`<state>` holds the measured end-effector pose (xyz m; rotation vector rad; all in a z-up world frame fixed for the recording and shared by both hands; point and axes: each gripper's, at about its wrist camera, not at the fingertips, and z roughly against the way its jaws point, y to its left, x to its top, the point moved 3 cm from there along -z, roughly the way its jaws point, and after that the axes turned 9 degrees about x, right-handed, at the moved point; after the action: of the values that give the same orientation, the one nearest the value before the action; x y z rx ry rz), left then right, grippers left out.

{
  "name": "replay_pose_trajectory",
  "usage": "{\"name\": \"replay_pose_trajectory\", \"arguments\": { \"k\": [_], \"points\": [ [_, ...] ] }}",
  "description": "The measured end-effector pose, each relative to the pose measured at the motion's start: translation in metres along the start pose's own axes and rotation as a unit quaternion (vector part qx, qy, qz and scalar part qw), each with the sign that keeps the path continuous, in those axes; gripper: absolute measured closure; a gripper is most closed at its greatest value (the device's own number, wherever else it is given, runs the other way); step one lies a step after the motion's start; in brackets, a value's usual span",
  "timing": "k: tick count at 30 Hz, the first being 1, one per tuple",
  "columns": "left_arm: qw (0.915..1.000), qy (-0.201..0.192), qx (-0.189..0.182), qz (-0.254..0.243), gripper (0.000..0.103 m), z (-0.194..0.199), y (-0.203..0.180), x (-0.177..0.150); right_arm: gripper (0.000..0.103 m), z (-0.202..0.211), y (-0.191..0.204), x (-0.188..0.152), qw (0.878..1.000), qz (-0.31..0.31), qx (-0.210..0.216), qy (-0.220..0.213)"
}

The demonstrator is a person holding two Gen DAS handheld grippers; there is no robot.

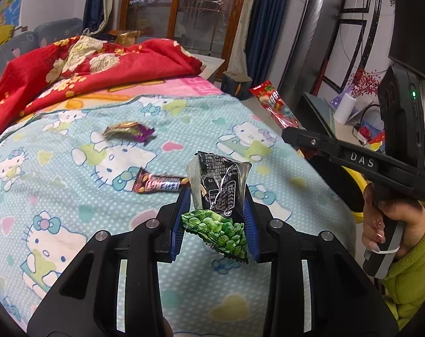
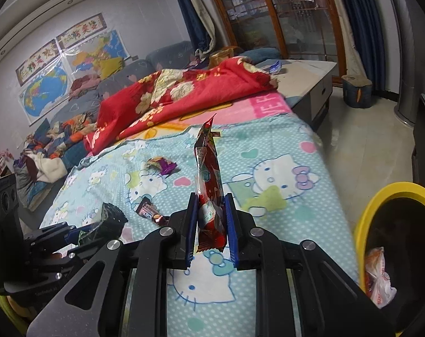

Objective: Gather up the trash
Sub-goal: 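Carry the red wrapper and pea snack bag over the bin with both grippers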

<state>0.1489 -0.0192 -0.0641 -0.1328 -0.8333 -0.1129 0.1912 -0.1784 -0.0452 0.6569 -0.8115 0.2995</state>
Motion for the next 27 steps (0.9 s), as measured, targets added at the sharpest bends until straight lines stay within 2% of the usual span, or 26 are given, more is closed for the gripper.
{"name": "replay_pose_trajectory", "arguments": {
  "k": [11, 27],
  "points": [
    [0.9992, -0.027, -0.023, -0.019, 0.074, 0.005, -0.040, 0.024, 0.085, 0.034, -0.026, -0.007, 0.999, 0.000, -0.039, -0.012],
    [0.9951, -0.032, -0.064, -0.068, 0.074, -0.008, -0.107, 0.037, 0.085, 0.082, -0.085, -0.024, 0.995, -0.047, -0.086, -0.035]
  ]
}}
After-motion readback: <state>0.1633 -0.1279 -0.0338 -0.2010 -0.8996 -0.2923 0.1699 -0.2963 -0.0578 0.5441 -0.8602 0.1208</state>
